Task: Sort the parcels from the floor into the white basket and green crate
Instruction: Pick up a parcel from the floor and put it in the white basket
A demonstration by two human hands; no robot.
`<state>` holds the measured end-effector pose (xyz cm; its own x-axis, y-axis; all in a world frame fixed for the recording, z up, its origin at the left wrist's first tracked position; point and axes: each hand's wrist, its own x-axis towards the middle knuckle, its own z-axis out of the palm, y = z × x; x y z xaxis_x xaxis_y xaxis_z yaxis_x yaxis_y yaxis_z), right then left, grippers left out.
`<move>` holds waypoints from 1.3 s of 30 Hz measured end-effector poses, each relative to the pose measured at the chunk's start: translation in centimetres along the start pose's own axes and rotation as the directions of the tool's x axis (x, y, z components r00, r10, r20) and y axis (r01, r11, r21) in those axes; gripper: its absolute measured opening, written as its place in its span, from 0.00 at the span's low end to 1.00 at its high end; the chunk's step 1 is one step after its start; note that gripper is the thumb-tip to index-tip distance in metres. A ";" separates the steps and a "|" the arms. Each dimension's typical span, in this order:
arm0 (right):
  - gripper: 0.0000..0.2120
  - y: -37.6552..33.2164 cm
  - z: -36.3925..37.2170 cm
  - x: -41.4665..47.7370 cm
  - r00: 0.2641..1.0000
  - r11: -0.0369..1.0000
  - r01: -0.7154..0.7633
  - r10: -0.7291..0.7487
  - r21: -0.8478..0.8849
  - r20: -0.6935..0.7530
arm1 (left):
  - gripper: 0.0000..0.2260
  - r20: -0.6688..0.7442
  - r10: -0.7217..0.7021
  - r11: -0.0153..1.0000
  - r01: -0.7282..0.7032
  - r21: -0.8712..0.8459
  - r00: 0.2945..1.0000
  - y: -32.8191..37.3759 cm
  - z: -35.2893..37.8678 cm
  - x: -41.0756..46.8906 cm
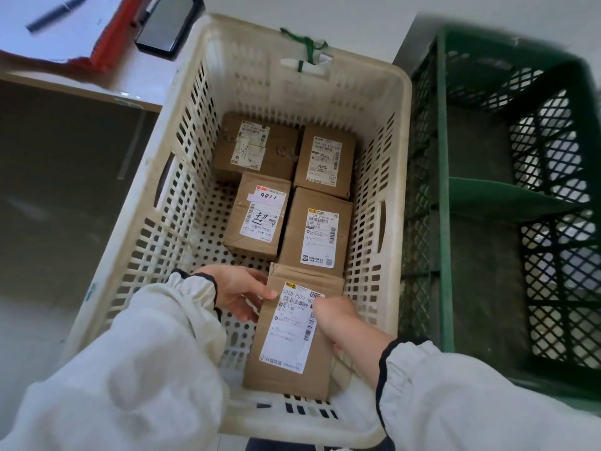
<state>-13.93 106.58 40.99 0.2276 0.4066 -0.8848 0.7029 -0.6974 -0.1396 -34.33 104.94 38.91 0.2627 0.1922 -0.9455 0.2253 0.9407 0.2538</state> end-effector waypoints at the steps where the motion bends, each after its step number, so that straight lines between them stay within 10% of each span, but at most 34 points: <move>1: 0.20 0.0 0.0 0.0 1.000 1.000 0.004 -0.004 0.010 -0.003 | 0.34 0.007 0.000 1.000 -0.001 0.001 1.000 0.2 -0.2 -0.2; 5: 0.23 0.5 0.3 0.4 0.999 0.998 0.047 -0.048 0.043 0.006 | 0.48 -0.022 -0.037 0.999 0.037 -0.028 0.999 1.4 -0.2 -0.3; 14: 0.23 -0.7 2.9 -0.7 0.988 0.989 0.151 -0.151 -0.004 -0.019 | 0.27 -0.031 -0.032 0.999 0.033 0.014 0.999 1.3 -2.9 -2.1; 23: 0.31 -4.7 9.1 -0.9 0.969 0.974 0.218 -0.209 -0.059 0.128 | 0.38 -0.182 -0.176 0.981 0.158 -0.110 0.967 -1.9 -8.3 -3.3; 30: 0.25 -5.7 10.8 1.9 0.946 0.966 0.248 -0.225 -0.073 0.232 | 0.27 -0.356 -0.183 0.983 0.168 -0.074 0.916 -3.4 -8.0 -1.4; 39: 0.18 -7.1 13.1 4.8 0.946 0.964 0.242 -0.208 -0.112 0.250 | 0.30 -0.750 0.107 0.975 0.080 0.209 0.652 -4.8 -6.7 1.5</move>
<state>-26.66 105.73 31.89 -0.0994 0.3823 -0.9187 0.8080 -0.5078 -0.2987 -41.25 102.60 34.90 -0.5086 0.4363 -0.7423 0.4370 0.8736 0.2140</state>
